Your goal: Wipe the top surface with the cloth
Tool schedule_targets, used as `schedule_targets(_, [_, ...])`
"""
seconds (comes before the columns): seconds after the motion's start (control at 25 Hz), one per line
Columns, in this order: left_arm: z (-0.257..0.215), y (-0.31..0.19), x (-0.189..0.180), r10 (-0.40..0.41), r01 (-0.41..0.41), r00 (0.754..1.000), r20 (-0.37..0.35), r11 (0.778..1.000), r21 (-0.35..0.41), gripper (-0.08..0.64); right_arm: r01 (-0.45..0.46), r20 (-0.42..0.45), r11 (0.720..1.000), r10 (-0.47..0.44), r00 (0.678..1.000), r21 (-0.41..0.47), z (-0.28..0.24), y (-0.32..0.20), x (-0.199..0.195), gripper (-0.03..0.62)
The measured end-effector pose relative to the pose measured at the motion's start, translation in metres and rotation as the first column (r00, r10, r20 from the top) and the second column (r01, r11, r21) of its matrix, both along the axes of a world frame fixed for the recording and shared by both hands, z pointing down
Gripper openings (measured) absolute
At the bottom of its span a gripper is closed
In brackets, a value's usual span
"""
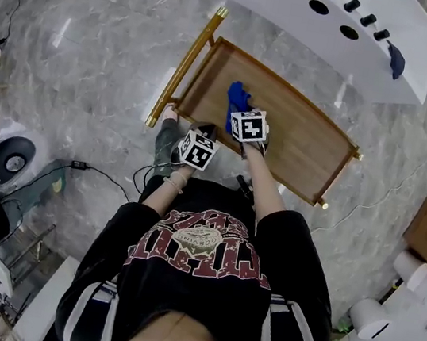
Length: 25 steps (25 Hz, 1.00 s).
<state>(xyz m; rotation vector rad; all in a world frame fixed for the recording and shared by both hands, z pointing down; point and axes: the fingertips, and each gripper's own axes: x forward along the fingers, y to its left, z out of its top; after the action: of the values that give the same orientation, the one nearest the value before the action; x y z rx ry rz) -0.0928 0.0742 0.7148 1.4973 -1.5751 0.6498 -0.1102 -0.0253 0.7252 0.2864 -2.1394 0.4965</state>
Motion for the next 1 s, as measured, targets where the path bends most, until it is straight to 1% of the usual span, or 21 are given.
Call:
schedule_targets(0.16, [-0.004, 0.001, -0.015, -0.049, 0.049, 0.999, -0.007, 0.999, 0.014, 0.048, 0.032, 0.006, 0.999, -0.032, 0.999, 0.000, 0.002, 0.006, -0.013, 0.089])
schedule_targets(0.4, [-0.006, 0.007, -0.029, -0.092, 0.092, 0.996, 0.000, 0.996, 0.014, 0.048, 0.075, 0.016, 0.997, -0.075, 0.997, 0.000, 0.002, 0.013, -0.033, 0.088])
schedule_targets(0.64, [-0.003, 0.021, -0.031, -0.125, 0.125, 0.992, -0.009, 0.992, 0.001, 0.048, 0.127, 0.025, 0.992, -0.127, 0.992, 0.003, 0.001, 0.025, -0.054, 0.089])
schedule_targets(1.0, [-0.002, 0.023, -0.032, -0.149, 0.149, 0.989, -0.021, 0.989, 0.020, 0.048, 0.190, 0.038, 0.982, -0.191, 0.981, 0.011, 0.001, 0.041, -0.083, 0.089])
